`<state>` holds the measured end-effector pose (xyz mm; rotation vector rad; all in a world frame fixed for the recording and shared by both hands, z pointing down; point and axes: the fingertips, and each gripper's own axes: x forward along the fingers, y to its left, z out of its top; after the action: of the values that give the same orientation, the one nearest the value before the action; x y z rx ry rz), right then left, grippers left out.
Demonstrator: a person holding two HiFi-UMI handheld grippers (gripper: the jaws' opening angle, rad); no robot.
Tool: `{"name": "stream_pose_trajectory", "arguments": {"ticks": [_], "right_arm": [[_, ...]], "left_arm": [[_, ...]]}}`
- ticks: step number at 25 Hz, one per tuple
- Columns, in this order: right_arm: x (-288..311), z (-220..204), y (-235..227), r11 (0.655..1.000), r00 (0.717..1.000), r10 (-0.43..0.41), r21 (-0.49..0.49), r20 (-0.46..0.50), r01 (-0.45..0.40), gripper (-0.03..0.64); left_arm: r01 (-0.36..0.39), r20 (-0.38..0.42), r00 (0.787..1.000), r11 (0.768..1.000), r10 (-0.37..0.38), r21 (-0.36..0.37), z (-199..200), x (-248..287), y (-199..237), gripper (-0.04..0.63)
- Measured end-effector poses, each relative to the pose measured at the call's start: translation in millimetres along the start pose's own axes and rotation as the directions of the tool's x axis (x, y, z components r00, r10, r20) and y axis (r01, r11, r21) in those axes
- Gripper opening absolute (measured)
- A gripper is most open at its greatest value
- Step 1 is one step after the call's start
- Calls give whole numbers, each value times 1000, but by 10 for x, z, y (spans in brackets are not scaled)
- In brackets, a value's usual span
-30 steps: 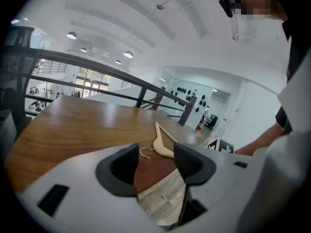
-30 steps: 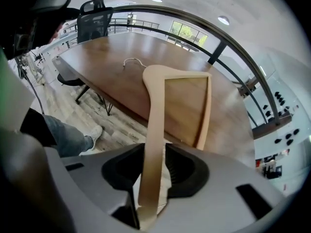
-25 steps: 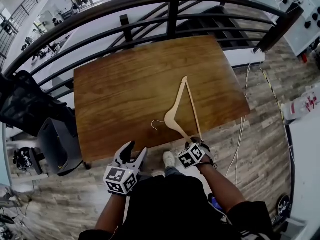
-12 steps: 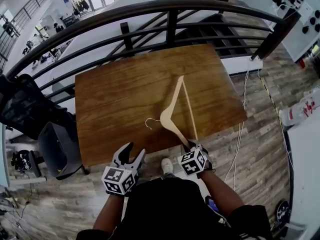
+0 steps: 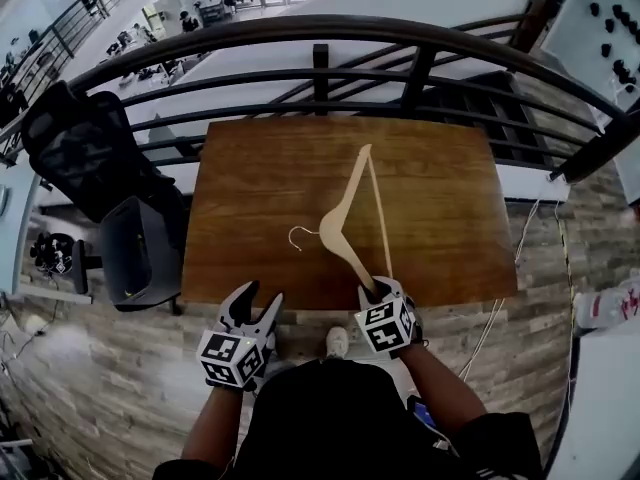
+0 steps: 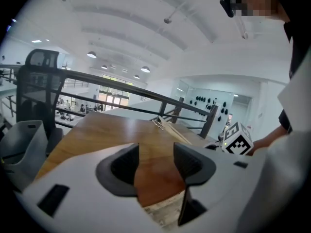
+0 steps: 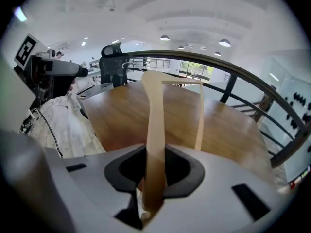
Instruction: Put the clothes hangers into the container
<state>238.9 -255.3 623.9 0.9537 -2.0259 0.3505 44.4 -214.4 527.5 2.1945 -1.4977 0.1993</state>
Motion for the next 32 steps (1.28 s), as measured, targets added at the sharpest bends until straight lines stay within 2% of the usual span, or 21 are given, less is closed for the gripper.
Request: {"name": "stream_pose_trajectory", "arguments": {"ticks": [6,14,26,32], "right_arm": [[238,420,338,987,994,109,-124,28,-105,74],[353,1049,953,953,978,206,-237,44,-190,74],[578,1901,2241,903,947,319,-313,32,-293,74],[759,2238,2974,861,924,382,-366,8,-353,74]], "left_arm": [[-137,52,989,989,140,-59,-4,-303,385,230],[-255,102,959,961,266,-110,119,-864,873,230],[-362,133,911,910,391,-203,140,-1811,1985,230],[-409,124,886,880,446,-239,22,-2241,2534,229]]}}
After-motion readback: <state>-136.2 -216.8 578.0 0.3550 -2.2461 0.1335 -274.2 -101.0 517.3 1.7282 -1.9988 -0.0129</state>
